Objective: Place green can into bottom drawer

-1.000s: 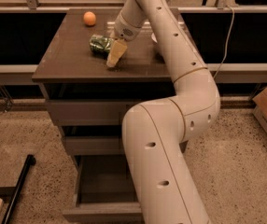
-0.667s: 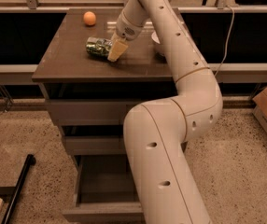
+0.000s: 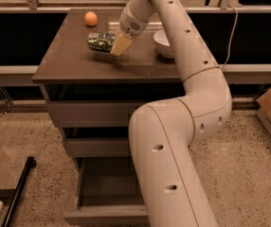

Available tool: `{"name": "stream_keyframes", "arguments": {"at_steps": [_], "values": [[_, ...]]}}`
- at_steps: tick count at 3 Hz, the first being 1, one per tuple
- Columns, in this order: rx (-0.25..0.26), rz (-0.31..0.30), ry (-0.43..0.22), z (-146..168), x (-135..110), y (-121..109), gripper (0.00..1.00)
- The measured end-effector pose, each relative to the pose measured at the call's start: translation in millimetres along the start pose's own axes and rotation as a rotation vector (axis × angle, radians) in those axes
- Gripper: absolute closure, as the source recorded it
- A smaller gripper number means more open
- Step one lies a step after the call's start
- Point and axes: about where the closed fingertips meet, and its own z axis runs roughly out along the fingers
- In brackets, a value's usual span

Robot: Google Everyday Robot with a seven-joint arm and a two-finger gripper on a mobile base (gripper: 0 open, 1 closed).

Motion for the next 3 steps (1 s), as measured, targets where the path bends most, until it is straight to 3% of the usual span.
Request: {"name": "stream_keyframes", "arguments": {"at_steps": [1, 2, 3], "values": [[0.020, -0.074, -0.013, -30.9, -12.9, 3.5, 1.00], [0.045, -0.205, 0.024, -61.8, -34.7, 9.4, 1.00], [0.046, -0.205, 0.023, -61.4, -34.9, 9.0, 1.00]]}}
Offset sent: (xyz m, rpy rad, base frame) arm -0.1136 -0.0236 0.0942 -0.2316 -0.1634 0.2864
